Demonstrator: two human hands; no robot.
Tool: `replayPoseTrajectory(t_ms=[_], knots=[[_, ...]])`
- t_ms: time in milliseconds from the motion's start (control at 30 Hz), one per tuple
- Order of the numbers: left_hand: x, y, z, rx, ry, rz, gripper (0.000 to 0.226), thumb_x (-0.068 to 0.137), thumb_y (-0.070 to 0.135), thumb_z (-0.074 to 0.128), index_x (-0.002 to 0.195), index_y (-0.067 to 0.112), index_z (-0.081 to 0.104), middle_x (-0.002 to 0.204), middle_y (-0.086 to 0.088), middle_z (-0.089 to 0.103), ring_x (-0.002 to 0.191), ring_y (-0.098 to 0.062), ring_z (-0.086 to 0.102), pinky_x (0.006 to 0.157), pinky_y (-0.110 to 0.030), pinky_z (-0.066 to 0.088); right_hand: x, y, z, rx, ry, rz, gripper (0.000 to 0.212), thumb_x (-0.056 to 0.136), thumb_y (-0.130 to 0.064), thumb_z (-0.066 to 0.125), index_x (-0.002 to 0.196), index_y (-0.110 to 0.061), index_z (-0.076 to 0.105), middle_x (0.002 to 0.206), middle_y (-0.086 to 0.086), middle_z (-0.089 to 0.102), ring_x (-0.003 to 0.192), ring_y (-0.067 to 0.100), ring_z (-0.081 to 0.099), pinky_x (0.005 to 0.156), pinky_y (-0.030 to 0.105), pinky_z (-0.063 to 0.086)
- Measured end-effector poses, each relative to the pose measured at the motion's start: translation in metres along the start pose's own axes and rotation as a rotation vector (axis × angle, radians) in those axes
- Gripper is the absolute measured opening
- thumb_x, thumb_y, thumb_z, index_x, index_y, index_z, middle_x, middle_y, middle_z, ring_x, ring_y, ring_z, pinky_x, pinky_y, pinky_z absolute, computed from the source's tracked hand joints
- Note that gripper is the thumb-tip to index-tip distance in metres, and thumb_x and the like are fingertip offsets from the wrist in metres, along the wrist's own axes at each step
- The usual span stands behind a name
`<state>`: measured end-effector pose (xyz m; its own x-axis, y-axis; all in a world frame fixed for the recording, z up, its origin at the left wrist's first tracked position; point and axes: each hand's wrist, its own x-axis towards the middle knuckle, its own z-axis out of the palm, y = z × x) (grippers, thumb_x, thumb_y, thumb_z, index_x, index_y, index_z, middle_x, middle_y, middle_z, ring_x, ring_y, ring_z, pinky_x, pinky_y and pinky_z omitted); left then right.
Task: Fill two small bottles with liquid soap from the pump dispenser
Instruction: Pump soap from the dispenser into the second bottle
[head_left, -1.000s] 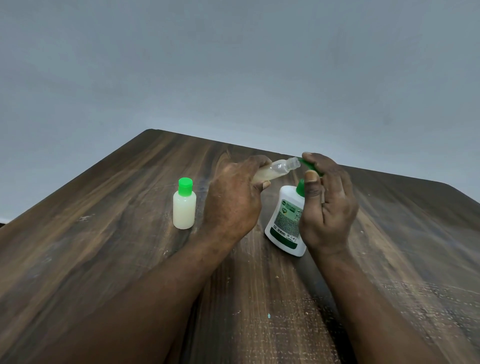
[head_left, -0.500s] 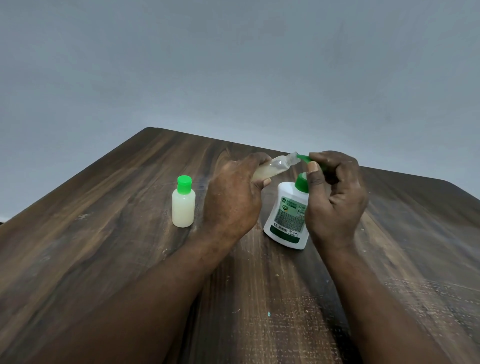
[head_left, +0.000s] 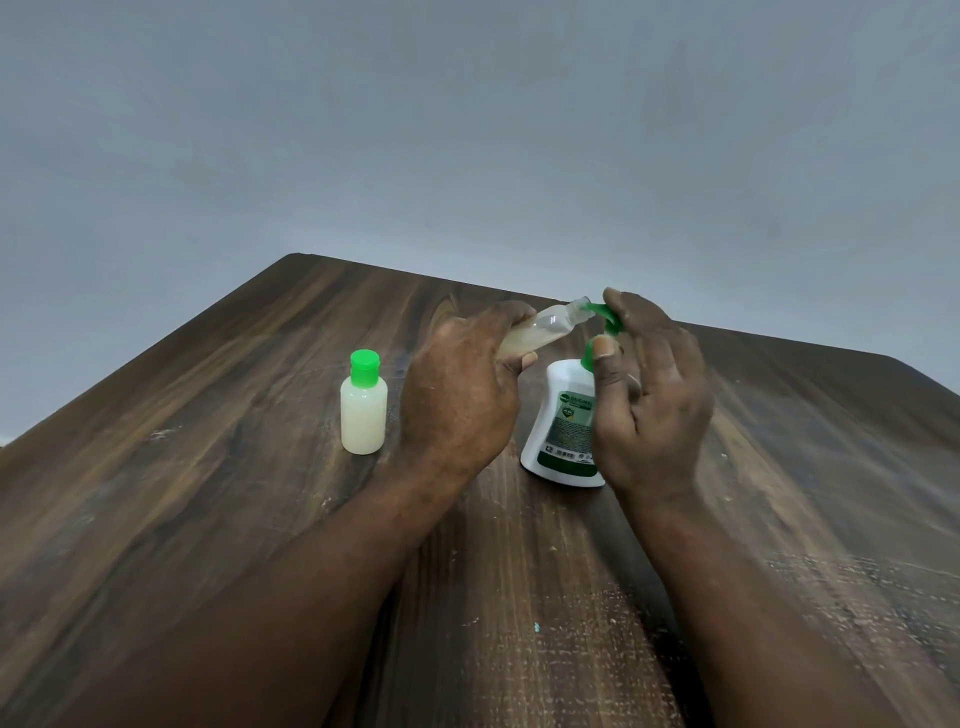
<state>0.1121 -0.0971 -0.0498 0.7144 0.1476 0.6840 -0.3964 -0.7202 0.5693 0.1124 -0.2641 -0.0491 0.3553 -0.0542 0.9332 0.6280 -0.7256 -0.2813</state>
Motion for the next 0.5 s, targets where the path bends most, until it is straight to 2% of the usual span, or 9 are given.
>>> replayPoseTrajectory(t_ms=[100,233,500], knots=[[0.0007,-0.0011,0.0004,0.002,0.007,0.006,0.036,0.095,0.039,0.071,0.129,0.04,0.061,0.11,0.007,0.069,0.09,-0.006,0.056,0.064,-0.011,0.032,-0.0056,0.0048,0.0031,-0.026,-0.009,-0.006,0.045,0.103,-0.029,0.058,0.142,-0.009,0.063,0.13,0.01,0.068,0.119,0.024,0.06,0.093,0.057,0.053],[0.0003,-0.0034,0.0001,0.021,0.014,0.012,0.034,0.096,0.036,0.07,0.129,0.039,0.062,0.109,0.008,0.069,0.088,-0.004,0.053,0.065,-0.008,0.029,-0.0106,0.0081,0.0048,-0.027,-0.039,-0.018,0.055,0.1,-0.04,0.063,0.141,-0.005,0.062,0.126,0.012,0.068,0.114,0.024,0.059,0.093,0.052,0.053],[-0.0004,-0.002,-0.0018,0.024,0.0,-0.004,0.035,0.094,0.036,0.072,0.127,0.043,0.06,0.107,0.009,0.067,0.086,-0.002,0.053,0.063,-0.006,0.027,-0.0057,0.0052,0.0011,-0.019,-0.056,-0.019,0.057,0.098,-0.044,0.065,0.142,-0.006,0.062,0.129,0.008,0.068,0.116,0.02,0.058,0.098,0.037,0.05]])
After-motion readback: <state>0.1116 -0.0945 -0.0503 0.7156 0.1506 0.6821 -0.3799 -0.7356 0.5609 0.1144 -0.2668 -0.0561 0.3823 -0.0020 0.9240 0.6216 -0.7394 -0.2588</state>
